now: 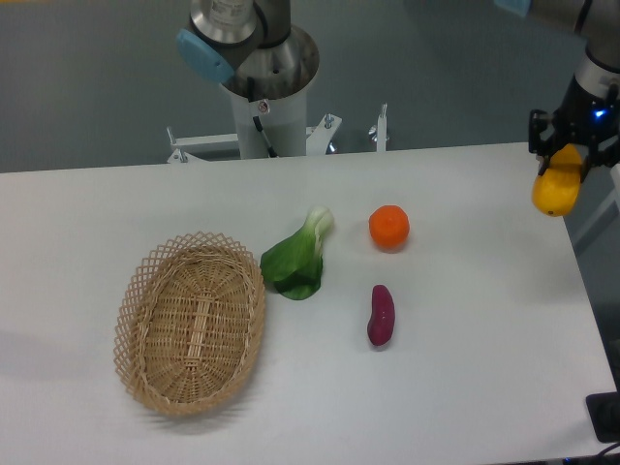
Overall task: Place the mango in the basket
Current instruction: 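Hold the yellow mango in the gripper and lift it slightly, then carry the held mango across the table over the wicker basket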
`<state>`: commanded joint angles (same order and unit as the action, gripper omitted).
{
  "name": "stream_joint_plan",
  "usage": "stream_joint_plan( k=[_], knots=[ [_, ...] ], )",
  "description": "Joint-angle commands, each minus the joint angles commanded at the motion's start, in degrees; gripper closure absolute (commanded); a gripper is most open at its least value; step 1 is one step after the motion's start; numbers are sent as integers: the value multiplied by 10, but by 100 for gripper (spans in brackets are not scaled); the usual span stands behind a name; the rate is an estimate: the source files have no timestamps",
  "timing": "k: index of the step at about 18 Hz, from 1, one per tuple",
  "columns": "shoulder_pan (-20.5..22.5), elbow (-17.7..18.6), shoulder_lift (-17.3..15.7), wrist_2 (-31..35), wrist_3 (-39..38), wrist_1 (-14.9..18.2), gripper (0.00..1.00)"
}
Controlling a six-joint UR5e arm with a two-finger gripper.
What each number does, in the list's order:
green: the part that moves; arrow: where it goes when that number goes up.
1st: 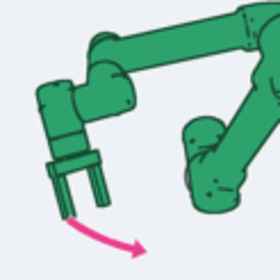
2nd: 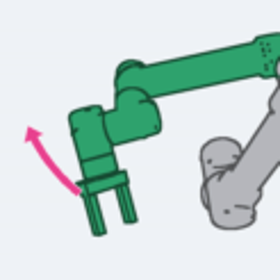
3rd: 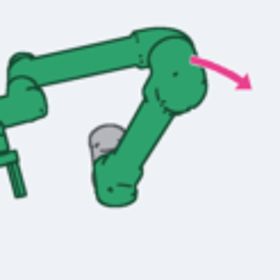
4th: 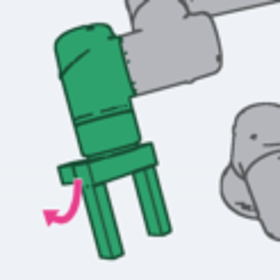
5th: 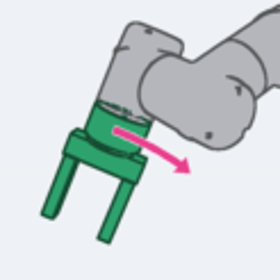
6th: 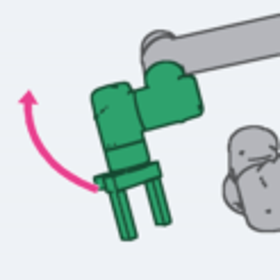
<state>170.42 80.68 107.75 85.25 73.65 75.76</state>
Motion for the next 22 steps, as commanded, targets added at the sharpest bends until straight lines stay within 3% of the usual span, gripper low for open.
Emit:
stream_joint_plan(
  k=[11,16,22],
  knots=[
    [-19,9,4,-7,-41,-1,47],
    [-101,9,1,-29,-196,-2,47],
    [-221,35,-15,-36,-371,-14,47]
  ],
)
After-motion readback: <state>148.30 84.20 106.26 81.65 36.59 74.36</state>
